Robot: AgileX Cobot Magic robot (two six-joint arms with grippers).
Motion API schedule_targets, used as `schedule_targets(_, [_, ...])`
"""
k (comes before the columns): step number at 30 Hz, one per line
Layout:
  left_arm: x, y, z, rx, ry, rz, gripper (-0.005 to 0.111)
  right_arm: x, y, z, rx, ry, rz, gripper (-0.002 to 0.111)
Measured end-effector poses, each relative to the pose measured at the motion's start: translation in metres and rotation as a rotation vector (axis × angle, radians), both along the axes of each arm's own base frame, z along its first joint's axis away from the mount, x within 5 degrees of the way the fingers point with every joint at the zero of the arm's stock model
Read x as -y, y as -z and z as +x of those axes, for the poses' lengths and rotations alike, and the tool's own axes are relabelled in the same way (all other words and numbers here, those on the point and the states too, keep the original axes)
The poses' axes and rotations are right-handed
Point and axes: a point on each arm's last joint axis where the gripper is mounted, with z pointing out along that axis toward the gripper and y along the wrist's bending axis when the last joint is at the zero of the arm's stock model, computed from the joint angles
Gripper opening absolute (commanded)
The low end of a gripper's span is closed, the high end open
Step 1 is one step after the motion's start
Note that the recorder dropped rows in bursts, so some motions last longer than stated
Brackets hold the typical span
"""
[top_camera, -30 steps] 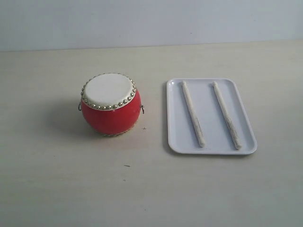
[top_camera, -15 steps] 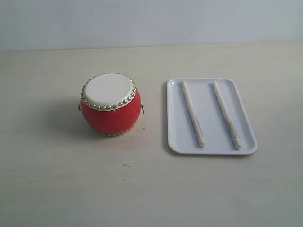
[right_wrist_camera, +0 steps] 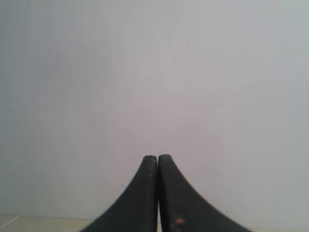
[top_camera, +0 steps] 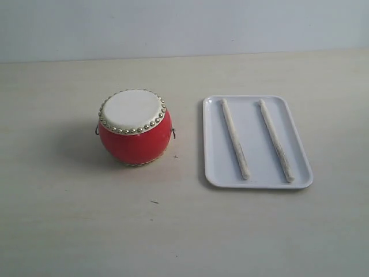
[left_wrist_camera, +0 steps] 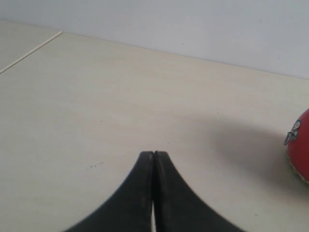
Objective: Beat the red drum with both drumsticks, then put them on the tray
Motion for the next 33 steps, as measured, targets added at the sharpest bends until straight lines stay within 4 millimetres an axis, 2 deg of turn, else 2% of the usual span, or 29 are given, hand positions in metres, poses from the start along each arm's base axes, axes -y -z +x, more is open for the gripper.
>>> schedule_targets(11, [0.000,0.000,0.000,0.000,0.000,0.000,0.000,0.000,0.000,0.000,0.006,0.003,-0.015,0.000])
schedule_targets(13, [0.000,0.000,0.000,0.000,0.000,0.000,0.000,0.000,0.001,0.000,0.032,0.028,-0.123,0.000])
schedule_targets(16, [0.000,0.000,0.000,0.000,0.000,0.000,0.000,0.000,0.016,0.002,-0.071,0.048,-0.311,0.000])
schedule_targets(19, [0.000,0.000,0.000,0.000,0.000,0.000,0.000,0.004,0.032,0.000,-0.133,0.098,-0.358,0.000])
schedule_targets(25, [0.000,0.000,0.000,0.000,0.000,0.000,0.000,0.019,0.076,-0.004,-0.215,0.308,-0.361,0.000])
schedule_targets(29, [0.000,0.000,0.000,0.000,0.001,0.002,0.000,0.024,0.106,-0.004,-0.293,0.379,-0.325,0.000])
schedule_targets(33, [0.000,0.000,0.000,0.000,0.001,0.002,0.000,0.027,0.113,-0.005,-0.336,0.424,-0.257,0.000])
